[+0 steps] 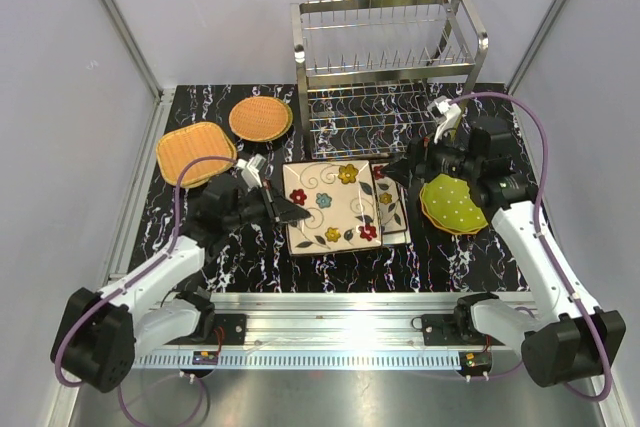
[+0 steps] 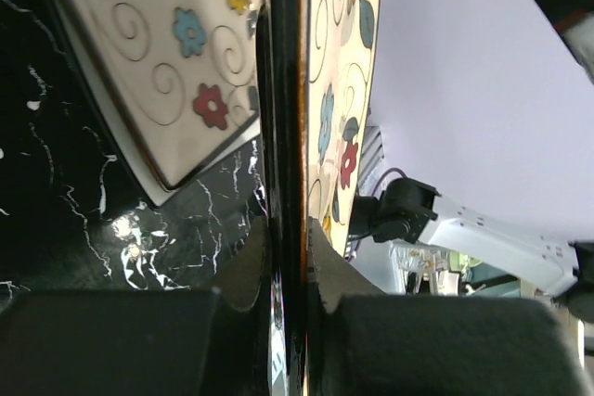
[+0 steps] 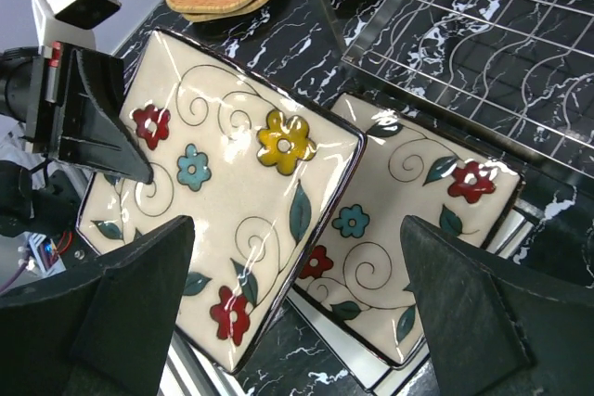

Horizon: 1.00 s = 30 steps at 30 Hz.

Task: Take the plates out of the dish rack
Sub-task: Pass the plate from the right arm to the left, then place the plate on the table

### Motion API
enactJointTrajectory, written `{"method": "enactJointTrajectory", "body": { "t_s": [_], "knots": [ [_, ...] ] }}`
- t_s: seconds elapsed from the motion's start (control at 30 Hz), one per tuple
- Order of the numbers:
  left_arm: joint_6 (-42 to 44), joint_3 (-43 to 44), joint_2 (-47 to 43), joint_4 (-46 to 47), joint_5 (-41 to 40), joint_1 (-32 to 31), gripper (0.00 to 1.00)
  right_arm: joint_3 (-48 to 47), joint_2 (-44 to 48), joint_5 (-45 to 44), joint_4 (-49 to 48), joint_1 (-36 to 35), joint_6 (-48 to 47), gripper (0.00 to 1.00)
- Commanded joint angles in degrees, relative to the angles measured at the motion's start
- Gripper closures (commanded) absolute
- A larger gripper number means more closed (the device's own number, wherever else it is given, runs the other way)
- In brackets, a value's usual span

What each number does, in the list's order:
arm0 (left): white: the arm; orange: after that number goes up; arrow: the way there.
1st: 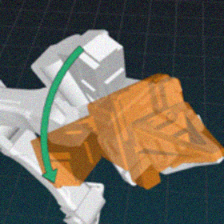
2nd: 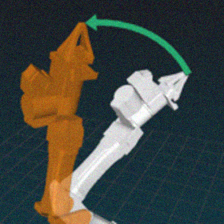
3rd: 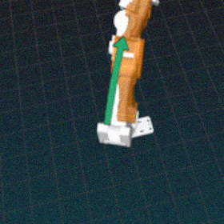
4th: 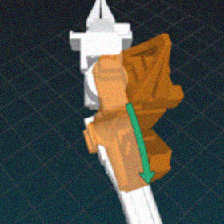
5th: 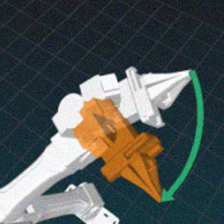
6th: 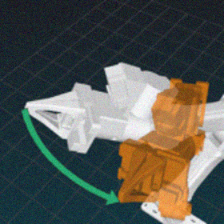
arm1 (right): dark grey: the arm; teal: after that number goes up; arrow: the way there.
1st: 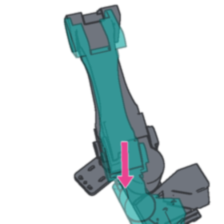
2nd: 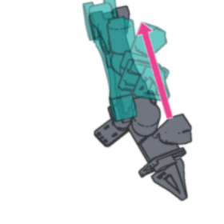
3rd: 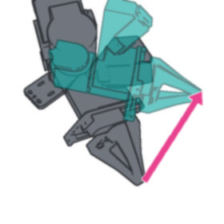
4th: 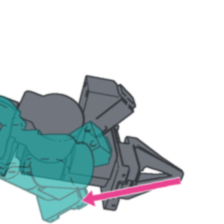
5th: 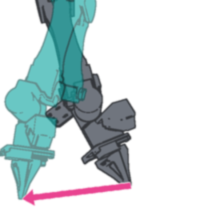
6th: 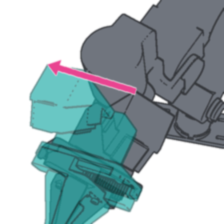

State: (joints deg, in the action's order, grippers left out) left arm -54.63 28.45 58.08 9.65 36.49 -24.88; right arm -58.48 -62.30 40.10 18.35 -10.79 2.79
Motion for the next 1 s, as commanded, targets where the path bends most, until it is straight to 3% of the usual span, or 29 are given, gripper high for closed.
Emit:
{"method": "enactJointTrajectory", "body": {
  "t_s": [0.0, 0.53, 0.97],
  "knots": [
    [-5.2, 2.2, 2.1, 20.1, 0.6, 0.2, 1.0, -1.3, 2.2, -1.6, -0.3, 0.9, -2.0, 0.0],
    [-8.1, 11.7, 23.2, 28.1, -2.6, -3.6, 1.0, 1.3, 3.9, -0.8, -2.2, 2.8, 0.7, 0.0],
    [-10.9, 18.0, 34.0, 31.3, -3.4, -6.0, 1.0, 1.9, 4.2, -1.0, -2.6, 3.4, 1.1, 0.0]
  ]
}}
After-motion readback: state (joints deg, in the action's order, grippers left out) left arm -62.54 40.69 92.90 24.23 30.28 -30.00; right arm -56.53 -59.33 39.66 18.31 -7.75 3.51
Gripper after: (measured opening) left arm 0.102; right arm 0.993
